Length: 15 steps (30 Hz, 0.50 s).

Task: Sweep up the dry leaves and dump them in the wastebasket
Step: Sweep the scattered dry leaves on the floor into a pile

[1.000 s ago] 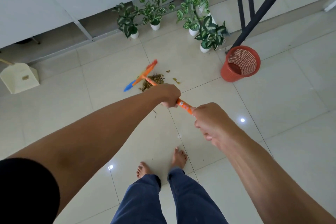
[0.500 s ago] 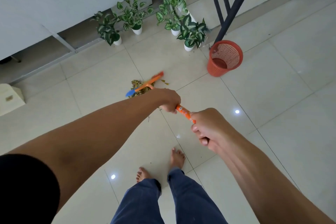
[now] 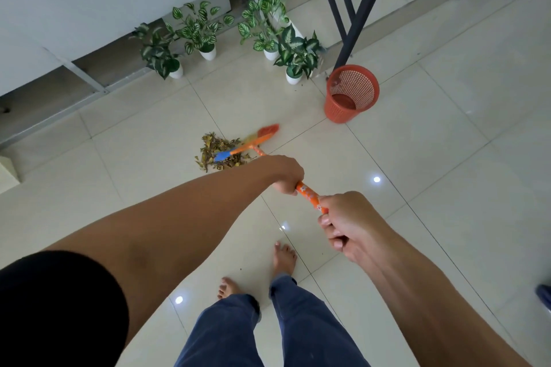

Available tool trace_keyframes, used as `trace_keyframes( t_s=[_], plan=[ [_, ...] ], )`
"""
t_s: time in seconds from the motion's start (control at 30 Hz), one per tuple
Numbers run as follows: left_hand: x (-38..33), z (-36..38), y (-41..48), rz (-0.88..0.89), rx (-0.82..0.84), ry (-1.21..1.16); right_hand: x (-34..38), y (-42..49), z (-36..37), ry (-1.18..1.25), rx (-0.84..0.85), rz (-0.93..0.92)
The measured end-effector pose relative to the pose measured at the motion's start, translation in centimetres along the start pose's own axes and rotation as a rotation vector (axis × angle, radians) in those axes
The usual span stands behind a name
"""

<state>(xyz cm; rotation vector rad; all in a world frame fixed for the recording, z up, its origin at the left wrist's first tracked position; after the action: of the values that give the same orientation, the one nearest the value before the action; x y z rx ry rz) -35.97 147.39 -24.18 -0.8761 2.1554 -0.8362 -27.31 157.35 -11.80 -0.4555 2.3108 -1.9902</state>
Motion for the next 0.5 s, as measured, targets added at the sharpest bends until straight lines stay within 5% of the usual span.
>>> trace_keyframes(
  t_s=[0.23,0.5],
  plan=[
    [-1.6,-5.2,-2.1,-0.074,-0.203,0.02,1.2,-3.3,-4.1,-0.057,0.002,-0.135],
    [-3.3,-10.4,-5.1,-0.197,-0.782,-0.373,8.5,-9.6,-7.8,-0.899,-0.578,-0.493]
  ],
)
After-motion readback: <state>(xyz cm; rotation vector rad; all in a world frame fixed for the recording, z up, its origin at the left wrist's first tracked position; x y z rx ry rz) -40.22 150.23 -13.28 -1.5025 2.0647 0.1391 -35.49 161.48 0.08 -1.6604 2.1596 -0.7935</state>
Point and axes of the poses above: each hand's wrist, its own y-axis towards the middle knuckle, its own z-axis out of the palm, x = y × z, the point moved 8 cm from there along y, towards the middle knuckle, and after that the axes turned 12 degrees about z, right-handed, at the moved point
